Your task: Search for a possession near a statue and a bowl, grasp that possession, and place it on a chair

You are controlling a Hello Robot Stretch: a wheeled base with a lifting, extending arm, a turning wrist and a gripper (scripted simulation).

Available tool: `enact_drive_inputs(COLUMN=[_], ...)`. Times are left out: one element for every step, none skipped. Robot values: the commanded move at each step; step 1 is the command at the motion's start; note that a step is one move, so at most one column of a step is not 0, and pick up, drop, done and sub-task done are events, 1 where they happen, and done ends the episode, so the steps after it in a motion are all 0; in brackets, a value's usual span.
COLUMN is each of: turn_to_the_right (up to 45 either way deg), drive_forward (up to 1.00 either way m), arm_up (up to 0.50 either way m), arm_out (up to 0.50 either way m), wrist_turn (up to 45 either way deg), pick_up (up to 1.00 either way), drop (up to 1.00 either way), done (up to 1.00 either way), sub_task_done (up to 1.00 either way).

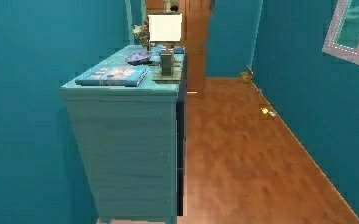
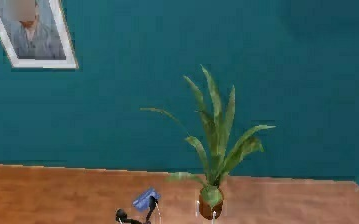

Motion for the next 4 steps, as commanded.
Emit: enact_drive_inputs(turn_to_the_right=[42.0, 0.0, -45.0, -3.0], drive_forward=[0.0, 0.95, 0.0, 0.0], arm_up=[0.0, 0.0, 0.0, 0.0], arm_out=[0.0, 0.0, 0.0, 0.0], wrist_turn=[0.0, 0.0, 0.0, 0.0], pick_up=[0.0, 0.0, 0.0, 0.0], drop=[0.0, 0.0, 0.0, 0.0], done=[0.0, 0.0, 0.0, 0.0], sub_task_done=[0.0, 0.0, 0.0, 0.0])
